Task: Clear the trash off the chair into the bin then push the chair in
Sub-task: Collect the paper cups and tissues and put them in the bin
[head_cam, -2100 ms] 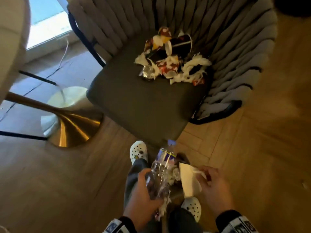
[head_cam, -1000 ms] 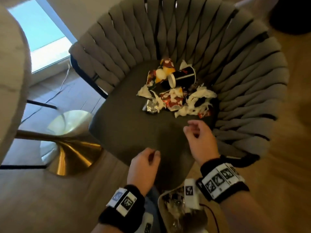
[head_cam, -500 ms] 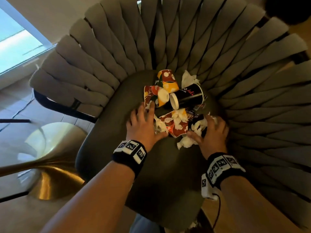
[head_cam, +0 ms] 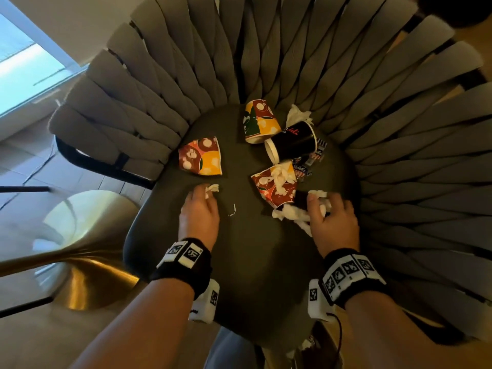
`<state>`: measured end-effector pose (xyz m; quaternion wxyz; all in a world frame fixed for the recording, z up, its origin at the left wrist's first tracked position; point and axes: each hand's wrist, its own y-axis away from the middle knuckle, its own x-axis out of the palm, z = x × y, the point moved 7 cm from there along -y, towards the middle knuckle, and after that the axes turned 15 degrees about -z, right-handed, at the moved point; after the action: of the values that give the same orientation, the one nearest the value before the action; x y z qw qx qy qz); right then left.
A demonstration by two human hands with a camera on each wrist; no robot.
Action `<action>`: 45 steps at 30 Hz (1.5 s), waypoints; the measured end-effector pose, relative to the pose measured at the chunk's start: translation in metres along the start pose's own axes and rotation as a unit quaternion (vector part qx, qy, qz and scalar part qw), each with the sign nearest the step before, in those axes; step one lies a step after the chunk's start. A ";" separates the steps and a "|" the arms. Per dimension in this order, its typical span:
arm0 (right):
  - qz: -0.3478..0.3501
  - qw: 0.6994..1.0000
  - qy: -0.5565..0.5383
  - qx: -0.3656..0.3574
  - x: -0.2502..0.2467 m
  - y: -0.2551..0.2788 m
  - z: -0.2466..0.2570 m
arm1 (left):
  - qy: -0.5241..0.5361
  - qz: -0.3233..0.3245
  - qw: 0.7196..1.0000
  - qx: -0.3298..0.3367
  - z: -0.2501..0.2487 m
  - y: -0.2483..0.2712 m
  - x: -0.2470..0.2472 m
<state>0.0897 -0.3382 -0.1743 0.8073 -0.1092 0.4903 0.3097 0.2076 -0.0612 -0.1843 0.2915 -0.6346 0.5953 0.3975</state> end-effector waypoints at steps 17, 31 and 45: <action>0.107 0.963 -0.198 0.146 -0.095 0.186 -0.120 | 0.173 0.158 0.969 -0.077 0.008 0.299 0.009; 0.255 0.940 0.062 0.219 0.053 0.256 -0.331 | -0.026 0.254 0.957 -0.136 0.117 0.435 0.197; 0.212 0.964 -0.041 0.156 -0.011 0.222 -0.248 | 0.045 0.260 0.954 -0.142 0.076 0.393 0.115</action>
<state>-0.2287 -0.2873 -0.2590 0.7495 0.1373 0.5108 0.3982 -0.1954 -0.1049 -0.2805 0.0582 -0.5098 0.6898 0.5107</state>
